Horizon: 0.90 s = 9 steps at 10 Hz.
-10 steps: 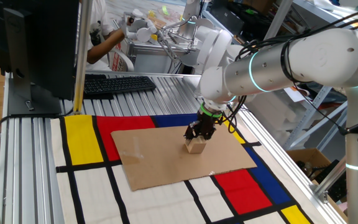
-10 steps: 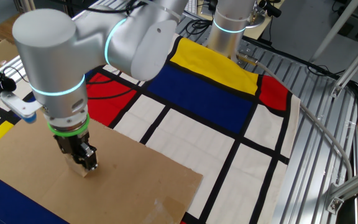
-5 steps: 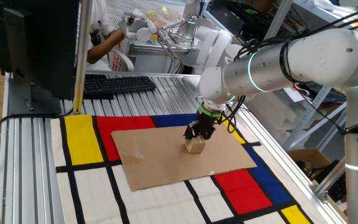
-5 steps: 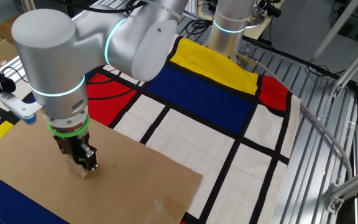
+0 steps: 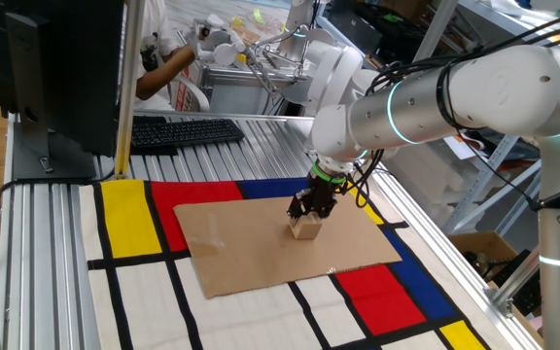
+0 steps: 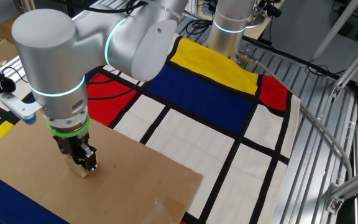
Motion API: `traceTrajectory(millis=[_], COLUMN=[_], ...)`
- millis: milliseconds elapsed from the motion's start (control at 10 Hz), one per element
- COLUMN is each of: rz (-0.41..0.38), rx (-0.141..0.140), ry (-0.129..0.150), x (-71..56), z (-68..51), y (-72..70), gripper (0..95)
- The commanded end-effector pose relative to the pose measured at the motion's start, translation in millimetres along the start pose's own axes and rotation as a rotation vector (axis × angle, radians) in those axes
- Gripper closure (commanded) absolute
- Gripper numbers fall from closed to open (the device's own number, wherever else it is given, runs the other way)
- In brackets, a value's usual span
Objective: Hold a small block with the gripper and sweep it from left to right on the table
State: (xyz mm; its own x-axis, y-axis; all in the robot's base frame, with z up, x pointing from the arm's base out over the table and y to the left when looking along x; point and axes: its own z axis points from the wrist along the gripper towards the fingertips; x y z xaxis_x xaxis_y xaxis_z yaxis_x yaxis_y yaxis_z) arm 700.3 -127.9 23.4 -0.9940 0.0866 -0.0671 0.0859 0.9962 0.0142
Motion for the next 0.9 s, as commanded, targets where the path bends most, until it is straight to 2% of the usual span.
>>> traceTrajectory(millis=[100,700,900], rz=[0.001,0.001,0.002], rx=[0.001,0.002,0.014], ry=[-0.001,-0.008,-0.007], x=[0.8,2.3,3.4], z=[-0.7,1.9,0.7], y=[-0.1,0.6,3.4], gripper=[95.0,95.0,95.0])
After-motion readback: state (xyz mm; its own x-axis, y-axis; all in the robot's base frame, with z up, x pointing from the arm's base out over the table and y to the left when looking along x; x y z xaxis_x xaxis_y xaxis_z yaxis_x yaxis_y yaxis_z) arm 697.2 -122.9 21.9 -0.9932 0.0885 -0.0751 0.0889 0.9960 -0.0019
